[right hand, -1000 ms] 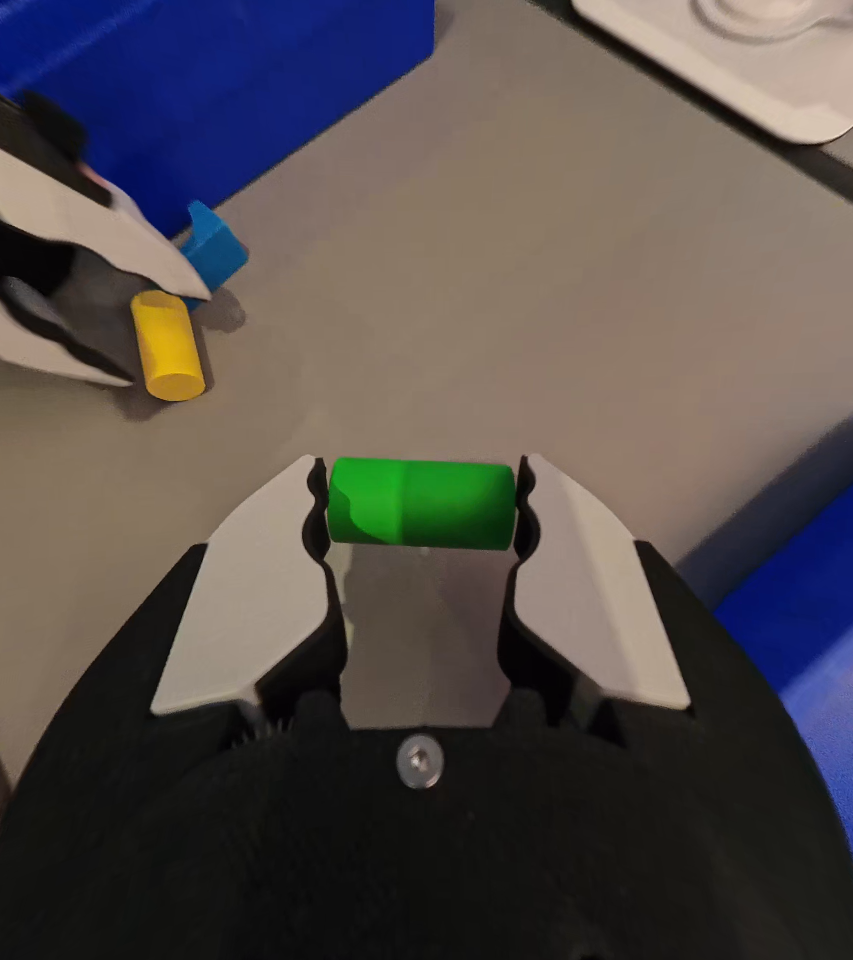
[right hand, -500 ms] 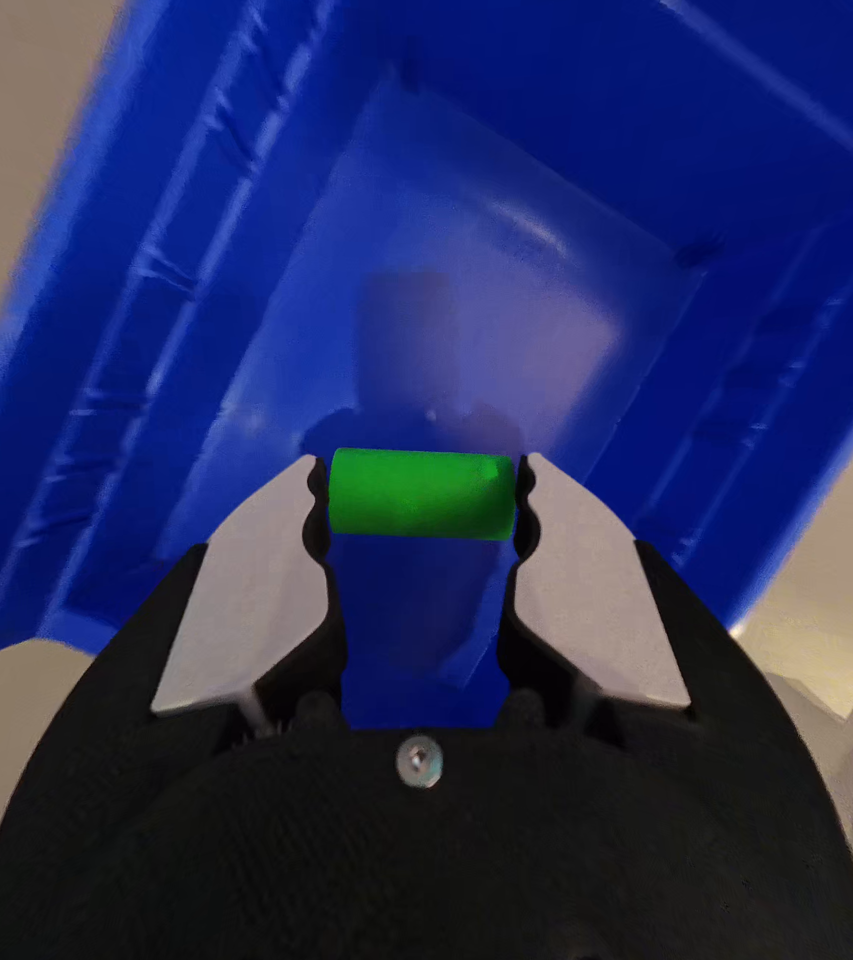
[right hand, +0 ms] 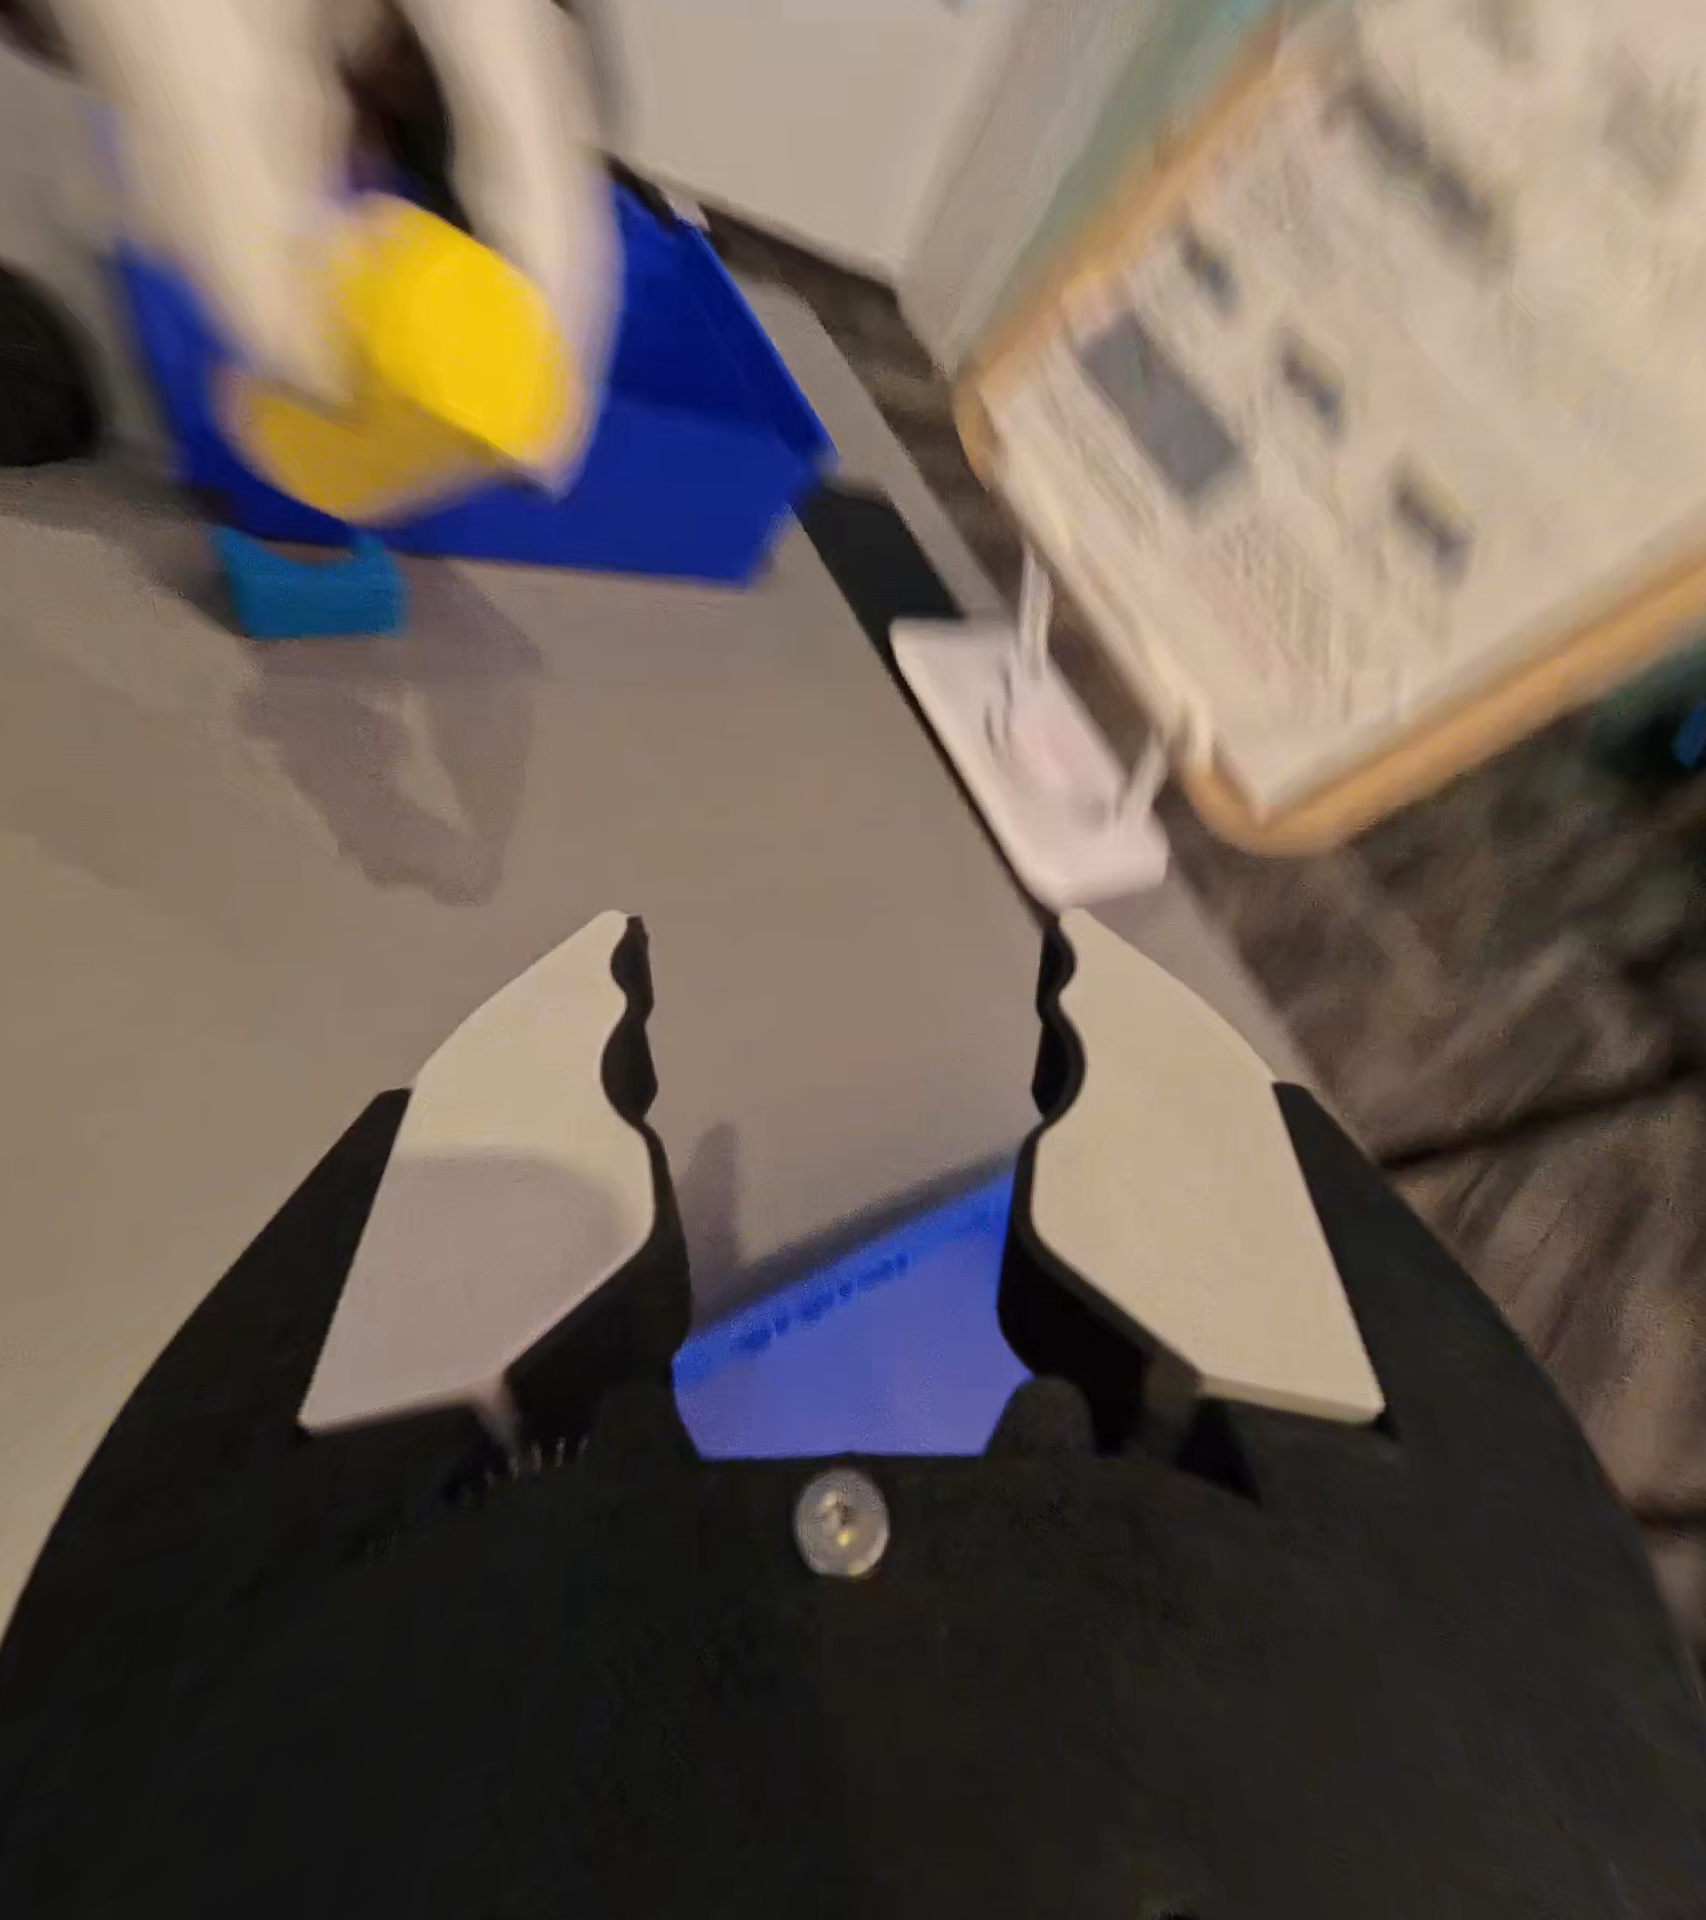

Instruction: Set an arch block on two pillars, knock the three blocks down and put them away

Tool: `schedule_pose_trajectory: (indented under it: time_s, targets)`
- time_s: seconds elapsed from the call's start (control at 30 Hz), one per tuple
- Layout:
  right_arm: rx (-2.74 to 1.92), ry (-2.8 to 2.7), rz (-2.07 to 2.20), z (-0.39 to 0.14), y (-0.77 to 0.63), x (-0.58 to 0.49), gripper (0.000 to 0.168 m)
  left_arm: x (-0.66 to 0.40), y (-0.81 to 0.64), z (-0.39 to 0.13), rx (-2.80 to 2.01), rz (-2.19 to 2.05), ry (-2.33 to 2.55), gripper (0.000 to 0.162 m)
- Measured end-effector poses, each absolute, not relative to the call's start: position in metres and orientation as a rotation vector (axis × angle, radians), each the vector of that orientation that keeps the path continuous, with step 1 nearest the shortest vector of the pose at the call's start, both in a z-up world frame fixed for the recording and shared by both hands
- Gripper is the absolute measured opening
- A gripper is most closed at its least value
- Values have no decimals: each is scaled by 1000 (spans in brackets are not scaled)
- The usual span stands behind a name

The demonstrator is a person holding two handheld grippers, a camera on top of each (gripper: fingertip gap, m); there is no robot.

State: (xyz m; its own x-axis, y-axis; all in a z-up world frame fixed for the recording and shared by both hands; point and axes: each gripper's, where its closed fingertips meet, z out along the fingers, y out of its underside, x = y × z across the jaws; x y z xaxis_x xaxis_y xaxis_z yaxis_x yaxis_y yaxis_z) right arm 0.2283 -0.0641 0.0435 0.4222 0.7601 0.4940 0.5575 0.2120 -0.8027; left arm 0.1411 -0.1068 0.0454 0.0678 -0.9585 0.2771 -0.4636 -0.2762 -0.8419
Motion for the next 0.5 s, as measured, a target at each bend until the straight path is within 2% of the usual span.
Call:
schedule_pose_trajectory:
  time_s: [0.13,0.27,0.5]
  targets:
    - [-1180,-1508,12,57,-122,187,70,171,-129,46,-1775,-1327,1628,33]
    - [-1076,-1649,-78,58,-144,182,53,183,-145,35,-1807,-1288,1837,32]
    - [-1082,-1813,-65,39,-156,180,49,187,-179,28,-1766,-1293,2134,33]
